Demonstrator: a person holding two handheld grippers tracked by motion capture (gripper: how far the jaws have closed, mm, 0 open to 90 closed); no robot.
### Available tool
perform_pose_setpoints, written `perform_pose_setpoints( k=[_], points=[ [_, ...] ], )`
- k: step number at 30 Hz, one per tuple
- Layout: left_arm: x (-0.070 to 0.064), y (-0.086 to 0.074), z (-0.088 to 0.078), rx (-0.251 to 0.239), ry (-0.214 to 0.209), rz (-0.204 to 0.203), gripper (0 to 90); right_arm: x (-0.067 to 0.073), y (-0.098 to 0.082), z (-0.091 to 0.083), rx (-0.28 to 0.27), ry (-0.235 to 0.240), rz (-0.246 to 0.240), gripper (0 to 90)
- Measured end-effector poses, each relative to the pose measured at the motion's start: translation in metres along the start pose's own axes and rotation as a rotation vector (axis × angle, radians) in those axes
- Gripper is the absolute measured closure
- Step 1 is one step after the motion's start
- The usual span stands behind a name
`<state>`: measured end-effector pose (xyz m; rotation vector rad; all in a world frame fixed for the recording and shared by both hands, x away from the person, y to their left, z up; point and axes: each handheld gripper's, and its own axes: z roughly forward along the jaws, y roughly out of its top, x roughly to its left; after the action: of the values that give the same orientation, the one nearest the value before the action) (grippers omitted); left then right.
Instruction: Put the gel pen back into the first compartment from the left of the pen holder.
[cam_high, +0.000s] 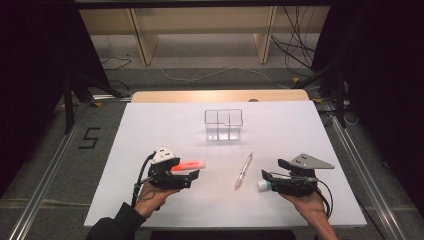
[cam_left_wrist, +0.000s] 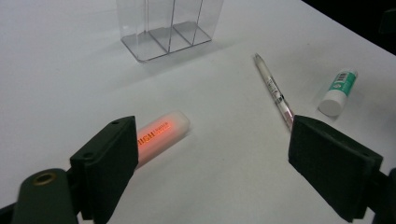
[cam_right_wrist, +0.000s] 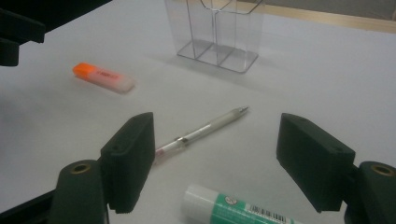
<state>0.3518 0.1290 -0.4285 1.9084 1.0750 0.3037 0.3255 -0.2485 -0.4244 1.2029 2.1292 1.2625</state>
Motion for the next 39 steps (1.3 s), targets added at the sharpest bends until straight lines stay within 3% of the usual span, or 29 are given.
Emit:
perform_pose_setpoints(
  k=[8, 12, 17, 23, 28, 39],
  points=[
    [-0.01, 0.017, 0.017, 0.09, -0.005, 0.007, 15.4, 0.0, -0.006, -0.004, 0.004, -0.015, -0.011, 28.9],
    [-0.019, 0.026, 0.027, 0.134, -0.014, 0.057, 15.8, 0.002, -0.008, -0.006, 0.003, -0.023, -0.023, 28.8],
    [-0.031, 0.034, 0.041, 0.165, -0.028, 0.069, 16.2, 0.002, -0.01, -0.01, 0.004, -0.039, -0.021, 28.9],
    [-0.044, 0.043, 0.066, 0.238, -0.047, 0.09, 17.1, 0.002, -0.012, -0.012, 0.003, -0.044, -0.022, 28.9],
    [-0.052, 0.052, 0.083, 0.263, -0.047, 0.105, 17.6, 0.0, -0.013, -0.013, 0.005, -0.048, -0.018, 28.9],
    [-0.066, 0.057, 0.105, 0.294, -0.053, 0.14, 18.3, 0.003, -0.015, -0.012, 0.016, -0.047, -0.031, 28.9]
  ],
)
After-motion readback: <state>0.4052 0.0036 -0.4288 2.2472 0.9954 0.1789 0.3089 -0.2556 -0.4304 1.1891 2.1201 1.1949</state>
